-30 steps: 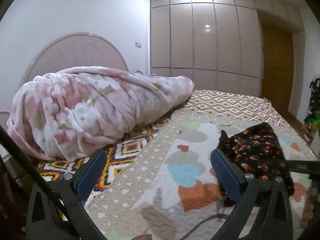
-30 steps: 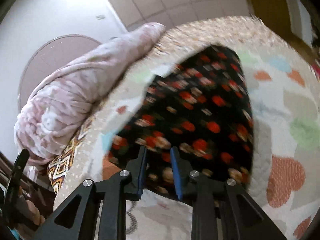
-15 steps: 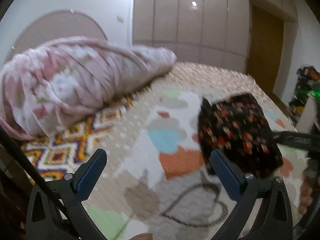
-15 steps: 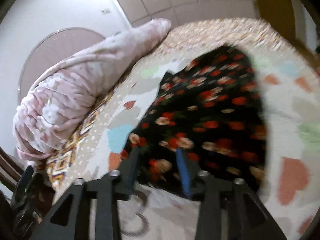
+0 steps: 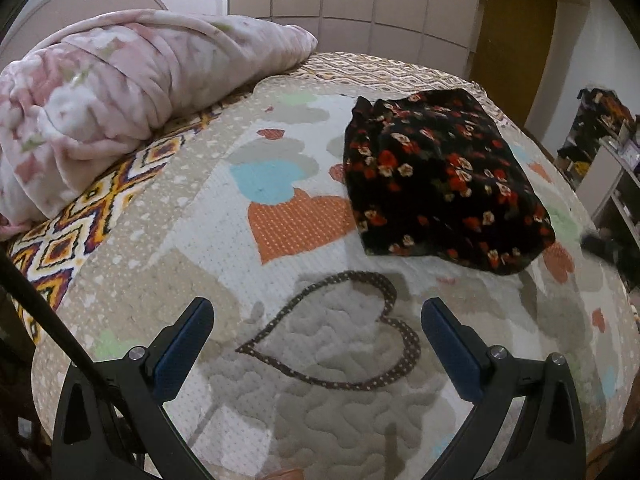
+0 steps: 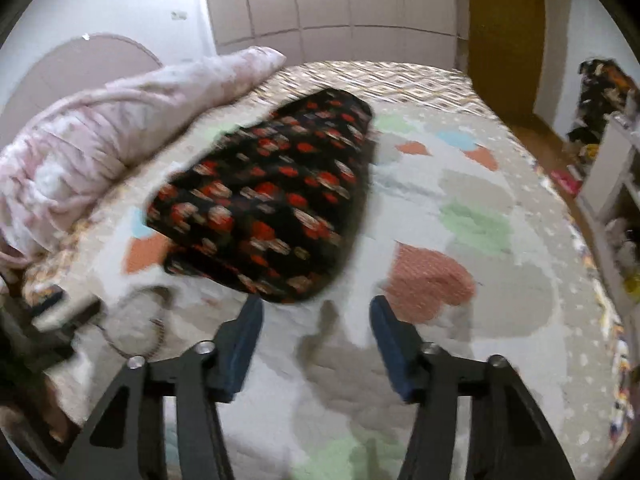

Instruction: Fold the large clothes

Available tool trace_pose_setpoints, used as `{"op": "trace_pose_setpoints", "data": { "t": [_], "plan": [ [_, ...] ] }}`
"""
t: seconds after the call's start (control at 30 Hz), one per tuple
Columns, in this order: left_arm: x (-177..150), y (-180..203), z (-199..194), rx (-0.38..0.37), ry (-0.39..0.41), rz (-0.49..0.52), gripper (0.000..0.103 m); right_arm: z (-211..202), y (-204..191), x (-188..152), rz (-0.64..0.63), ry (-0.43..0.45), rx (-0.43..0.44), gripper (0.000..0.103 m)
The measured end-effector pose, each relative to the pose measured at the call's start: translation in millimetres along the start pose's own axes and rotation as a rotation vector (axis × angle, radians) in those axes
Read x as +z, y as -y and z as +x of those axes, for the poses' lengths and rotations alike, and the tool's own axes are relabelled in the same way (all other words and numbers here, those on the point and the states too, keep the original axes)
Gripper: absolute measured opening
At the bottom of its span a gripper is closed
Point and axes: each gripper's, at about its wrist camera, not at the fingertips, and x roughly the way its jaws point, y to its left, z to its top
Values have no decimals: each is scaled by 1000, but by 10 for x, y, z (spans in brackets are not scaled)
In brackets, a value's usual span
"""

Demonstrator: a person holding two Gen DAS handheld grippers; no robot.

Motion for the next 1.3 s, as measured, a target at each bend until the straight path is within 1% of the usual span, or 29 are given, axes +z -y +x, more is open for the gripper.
{"op": "trace_pose_setpoints", "data": {
  "t": [0.07, 0.13, 0.2, 0.3, 0.37, 0.47, 0.53, 0.63, 0.7, 0.83, 0.9, 0.97, 1.07, 1.1, 1.23, 1.3],
  "plan": [
    [-16, 7, -26, 6, 5, 3, 103, 52, -115, 127, -16, 31, 24, 57],
    [-15, 0, -40, 9, 6, 5, 103, 185, -217, 242, -19, 31, 33, 56],
    [-18, -17, -37, 8, 3, 2, 103, 391, -268, 310, -17, 0, 34, 55],
    [-16, -46, -23, 5, -3, -7, 103, 750, -255, 275, -19, -75, -18, 55],
    [-18, -68, 5, 1, -7, -12, 103, 850, -213, 244, -11, -93, -27, 56],
    [-20, -92, 57, -7, -16, -20, 103, 802, -207, 285, -18, -113, -20, 56],
    [-25, -109, 89, -9, -19, -24, 103, 707, -224, 345, -15, -108, -19, 56],
    [-36, -131, 145, -9, -27, -28, 103, 463, -316, 533, 7, -30, 35, 56],
    [-46, -162, 189, -9, -37, -35, 103, 416, -455, 646, -9, 0, 54, 56],
    [-52, -272, 249, 4, -50, -61, 103, 655, -835, 840, -79, -21, 99, 56],
    [-55, -349, 292, 12, -59, -77, 103, 892, -1014, 873, -102, -60, 109, 55],
    [-64, -415, 336, 21, -70, -90, 103, 1151, -1153, 893, -124, -100, 92, 55],
    [-83, -510, 416, 27, -89, -110, 103, 1469, -1225, 813, -138, -156, 66, 55],
    [-94, -546, 451, 30, -97, -118, 103, 1538, -1228, 781, -137, -158, 67, 55],
    [-120, -632, 556, 33, -120, -144, 103, 1546, -1194, 730, -134, -137, 82, 56],
    [-114, -649, 564, 32, -115, -148, 103, 1514, -1156, 721, -133, -139, 92, 56]
  ]
}}
